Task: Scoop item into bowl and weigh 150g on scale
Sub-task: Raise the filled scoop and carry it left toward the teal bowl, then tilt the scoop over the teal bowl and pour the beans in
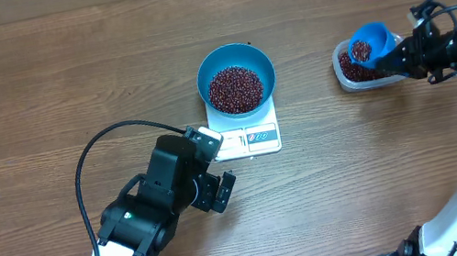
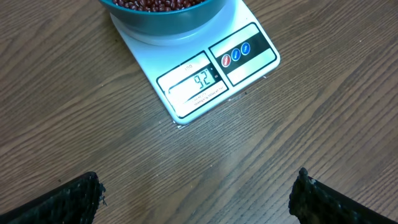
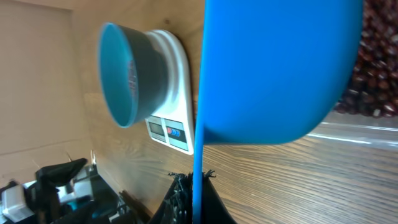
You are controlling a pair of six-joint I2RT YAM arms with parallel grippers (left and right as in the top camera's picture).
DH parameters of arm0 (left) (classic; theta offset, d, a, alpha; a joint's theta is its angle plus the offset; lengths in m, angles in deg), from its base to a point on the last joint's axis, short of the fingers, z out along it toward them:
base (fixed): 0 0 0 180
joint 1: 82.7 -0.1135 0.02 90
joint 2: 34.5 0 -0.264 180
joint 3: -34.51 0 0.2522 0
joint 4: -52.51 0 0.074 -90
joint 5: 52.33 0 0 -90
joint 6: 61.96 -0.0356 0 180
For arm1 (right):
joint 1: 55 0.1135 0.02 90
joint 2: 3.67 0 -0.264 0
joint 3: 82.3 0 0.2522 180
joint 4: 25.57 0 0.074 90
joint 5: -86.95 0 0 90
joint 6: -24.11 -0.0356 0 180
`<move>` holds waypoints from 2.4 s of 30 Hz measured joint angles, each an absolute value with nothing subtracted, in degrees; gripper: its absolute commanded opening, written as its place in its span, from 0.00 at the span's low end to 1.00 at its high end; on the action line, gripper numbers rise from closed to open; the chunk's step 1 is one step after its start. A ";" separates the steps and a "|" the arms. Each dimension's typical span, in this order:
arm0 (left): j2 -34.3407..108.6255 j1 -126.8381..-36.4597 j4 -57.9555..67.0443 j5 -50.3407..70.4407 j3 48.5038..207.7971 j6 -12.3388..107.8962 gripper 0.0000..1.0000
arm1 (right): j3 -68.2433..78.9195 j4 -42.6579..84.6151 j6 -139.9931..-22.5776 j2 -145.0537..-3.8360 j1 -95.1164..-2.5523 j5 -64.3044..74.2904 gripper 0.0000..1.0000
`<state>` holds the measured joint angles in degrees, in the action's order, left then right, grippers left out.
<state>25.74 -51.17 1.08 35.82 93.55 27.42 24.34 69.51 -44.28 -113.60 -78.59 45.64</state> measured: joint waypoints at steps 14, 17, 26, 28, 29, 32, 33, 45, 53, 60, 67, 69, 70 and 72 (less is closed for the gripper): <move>25.74 -51.17 1.08 35.82 93.55 27.42 1.00 | 24.58 69.42 -44.92 -104.44 -66.42 48.22 0.04; 25.74 -51.17 1.08 35.82 93.55 27.42 1.00 | 24.58 67.74 -45.81 -104.44 -62.57 48.46 0.04; 25.74 -51.17 1.08 35.82 93.55 27.42 1.00 | 24.58 58.96 -53.18 -104.44 -51.51 43.91 0.04; 25.74 -51.17 1.08 35.82 93.55 27.42 1.00 | 24.58 57.73 -55.17 -104.44 -49.04 41.61 0.04; 25.74 -51.17 1.08 35.82 93.55 27.42 1.00 | 24.58 57.14 -56.22 -104.44 -47.71 40.19 0.04; 25.74 -51.17 1.08 35.82 93.55 27.42 1.00 | 24.58 56.31 -58.64 -104.44 -44.36 35.65 0.04; 25.74 -51.17 1.08 35.82 93.55 27.42 1.00 | 24.58 56.11 -59.28 -104.44 -43.34 34.27 0.04; 25.74 -51.17 1.08 35.82 93.55 27.42 0.99 | 24.58 51.76 -63.97 -104.44 -30.03 11.26 0.04; 25.74 -51.17 1.08 35.82 93.55 27.42 0.99 | 24.58 49.62 -65.29 -104.44 -23.88 -5.14 0.04; 25.74 -51.17 1.08 35.82 93.55 27.42 1.00 | 24.58 46.76 -64.19 -104.44 -21.41 -13.25 0.04; 25.74 -51.17 1.08 35.82 93.55 27.42 1.00 | 24.58 45.82 -62.99 -104.44 -20.76 -16.28 0.04; 25.74 -51.17 1.08 35.82 93.55 27.42 1.00 | 24.58 45.67 -62.20 -104.44 -20.78 -16.79 0.04; 25.74 -51.17 1.08 35.82 93.55 27.42 1.00 | 24.58 45.60 -61.75 -104.44 -20.76 -16.90 0.04; 25.74 -51.17 1.08 35.82 93.55 27.42 0.99 | 24.58 45.34 -60.70 -104.44 -20.72 -17.38 0.04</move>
<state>25.74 -51.17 1.08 35.82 93.55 27.42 24.58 45.34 -60.70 -104.44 -20.72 -17.38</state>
